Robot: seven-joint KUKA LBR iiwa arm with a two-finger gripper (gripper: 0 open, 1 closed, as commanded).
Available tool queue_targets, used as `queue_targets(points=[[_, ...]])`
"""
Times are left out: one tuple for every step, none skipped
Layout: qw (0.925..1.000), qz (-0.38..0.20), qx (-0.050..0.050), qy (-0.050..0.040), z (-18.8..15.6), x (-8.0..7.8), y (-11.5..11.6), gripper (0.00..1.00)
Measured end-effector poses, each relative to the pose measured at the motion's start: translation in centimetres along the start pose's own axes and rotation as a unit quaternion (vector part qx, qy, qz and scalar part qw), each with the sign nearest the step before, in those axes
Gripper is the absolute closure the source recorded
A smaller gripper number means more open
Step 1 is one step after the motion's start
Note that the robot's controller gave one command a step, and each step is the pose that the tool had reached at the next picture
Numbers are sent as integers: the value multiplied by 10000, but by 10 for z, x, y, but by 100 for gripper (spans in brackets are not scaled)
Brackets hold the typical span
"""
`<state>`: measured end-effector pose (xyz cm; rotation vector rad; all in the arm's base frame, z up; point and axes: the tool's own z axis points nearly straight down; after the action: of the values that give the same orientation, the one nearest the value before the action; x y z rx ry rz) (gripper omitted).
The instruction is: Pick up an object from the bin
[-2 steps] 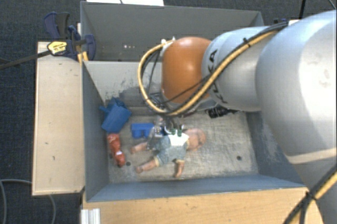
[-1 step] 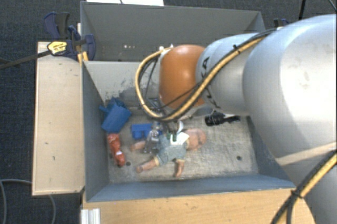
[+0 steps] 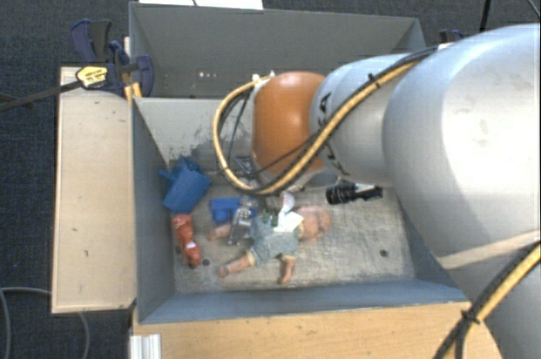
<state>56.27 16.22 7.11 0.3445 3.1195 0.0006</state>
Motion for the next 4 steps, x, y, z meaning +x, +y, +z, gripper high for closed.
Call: queue_targets(points=[[10000, -93, -6, 0, 0, -1, -1, 0], [10000, -29, -10, -35, -3, -3, -1, 100], [10000, -17, -10, -35, -3, -3, -1, 100], [10000, -15, -6, -27, -3, -3, -1, 100]])
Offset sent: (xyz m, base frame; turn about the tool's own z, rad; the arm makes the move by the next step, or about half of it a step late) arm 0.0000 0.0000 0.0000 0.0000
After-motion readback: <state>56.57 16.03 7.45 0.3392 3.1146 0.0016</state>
